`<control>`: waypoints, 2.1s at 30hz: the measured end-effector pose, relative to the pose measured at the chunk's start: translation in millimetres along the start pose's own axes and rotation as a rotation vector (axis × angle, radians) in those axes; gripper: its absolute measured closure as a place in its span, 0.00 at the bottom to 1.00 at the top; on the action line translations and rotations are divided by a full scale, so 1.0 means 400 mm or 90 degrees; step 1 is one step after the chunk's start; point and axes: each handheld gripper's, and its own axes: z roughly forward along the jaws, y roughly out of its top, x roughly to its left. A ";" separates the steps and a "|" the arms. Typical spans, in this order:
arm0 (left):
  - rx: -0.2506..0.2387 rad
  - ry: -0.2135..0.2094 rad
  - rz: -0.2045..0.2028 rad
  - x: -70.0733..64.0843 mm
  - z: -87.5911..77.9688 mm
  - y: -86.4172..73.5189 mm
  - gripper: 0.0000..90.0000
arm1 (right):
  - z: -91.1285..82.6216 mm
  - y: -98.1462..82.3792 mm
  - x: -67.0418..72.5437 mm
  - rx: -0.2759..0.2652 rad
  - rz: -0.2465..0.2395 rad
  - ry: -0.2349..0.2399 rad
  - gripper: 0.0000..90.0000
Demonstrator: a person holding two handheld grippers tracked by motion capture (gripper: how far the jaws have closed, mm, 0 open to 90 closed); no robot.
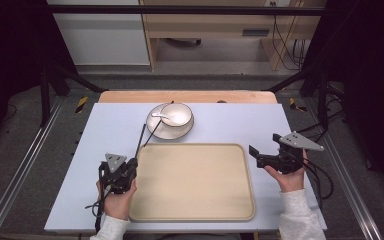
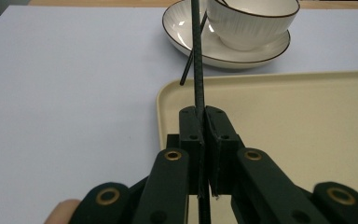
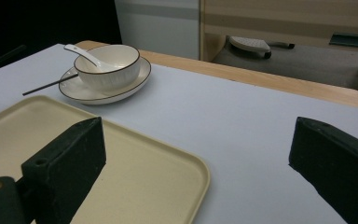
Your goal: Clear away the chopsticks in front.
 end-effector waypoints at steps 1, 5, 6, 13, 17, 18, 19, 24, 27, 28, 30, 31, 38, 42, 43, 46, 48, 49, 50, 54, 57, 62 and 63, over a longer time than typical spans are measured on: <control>0.000 0.000 0.000 0.000 0.000 0.000 0.95 | 0.000 0.000 0.000 0.000 0.000 0.000 0.05; 0.007 0.003 -0.031 -0.004 -0.013 -0.049 0.95 | 0.001 -0.001 0.001 0.004 0.000 -0.001 0.04; 0.010 0.002 -0.034 -0.005 -0.015 -0.059 0.95 | 0.002 -0.001 0.001 0.003 -0.001 -0.002 0.04; 0.036 0.005 -0.051 -0.015 -0.008 -0.118 0.95 | 0.004 -0.002 0.004 0.009 -0.003 -0.001 0.05; 0.061 0.007 -0.044 -0.022 0.007 -0.136 0.95 | 0.007 -0.003 0.004 0.010 -0.004 -0.003 0.05; 0.067 0.005 -0.044 -0.022 0.010 -0.137 0.95 | 0.007 -0.003 0.005 0.011 -0.004 -0.003 0.04; 0.073 0.010 -0.044 -0.021 0.014 -0.138 0.95 | 0.008 -0.003 0.006 0.012 -0.003 -0.002 0.05; 0.087 0.011 -0.047 -0.018 0.024 -0.134 0.95 | 0.011 -0.005 0.006 0.015 -0.006 -0.002 0.04; 0.087 0.012 -0.045 -0.021 0.027 -0.132 0.95 | 0.012 -0.005 0.006 0.015 -0.006 -0.002 0.05; 0.089 0.011 -0.042 -0.022 0.029 -0.130 0.95 | 0.012 -0.005 0.006 0.015 -0.006 -0.002 0.05; 0.091 0.012 -0.036 -0.027 0.039 -0.123 0.95 | 0.014 -0.006 0.007 0.018 -0.007 -0.001 0.05; 0.091 0.012 -0.036 -0.027 0.039 -0.123 0.95 | 0.015 -0.006 0.007 0.020 -0.011 -0.001 0.05; 0.092 0.016 -0.017 -0.038 0.059 -0.113 0.95 | 0.017 -0.006 0.007 0.021 -0.011 -0.001 0.05; 0.094 0.012 -0.019 -0.038 0.060 -0.111 0.94 | 0.018 -0.007 0.008 0.022 -0.009 -0.001 0.05; 0.095 0.012 -0.019 -0.038 0.060 -0.111 0.94 | 0.019 -0.007 0.009 0.023 -0.009 0.000 0.05; 0.095 0.008 -0.020 -0.038 0.061 -0.110 0.92 | 0.021 -0.008 0.010 0.024 -0.011 0.001 0.05; 0.093 0.001 -0.020 -0.034 0.061 -0.105 0.91 | 0.021 -0.008 0.010 0.026 -0.013 0.002 0.05; 0.082 -0.015 -0.013 -0.029 0.058 -0.098 0.88 | 0.020 -0.008 0.010 0.025 -0.011 0.002 0.05; 0.077 -0.016 -0.010 -0.029 0.057 -0.094 0.88 | 0.020 -0.008 0.009 0.024 -0.011 0.001 0.05; 0.049 -0.030 0.002 -0.019 0.048 -0.062 0.83 | 0.017 -0.007 0.008 0.023 -0.010 0.000 0.05; 0.027 -0.045 0.012 -0.010 0.041 -0.032 0.78 | 0.016 -0.006 0.008 0.021 -0.010 0.000 0.05; -0.001 -0.072 0.034 0.013 0.049 0.019 0.64 | 0.016 -0.006 0.008 0.020 -0.009 0.001 0.04; -0.003 -0.075 0.039 0.019 0.053 0.027 0.61 | 0.016 -0.007 0.009 0.020 -0.009 0.001 0.04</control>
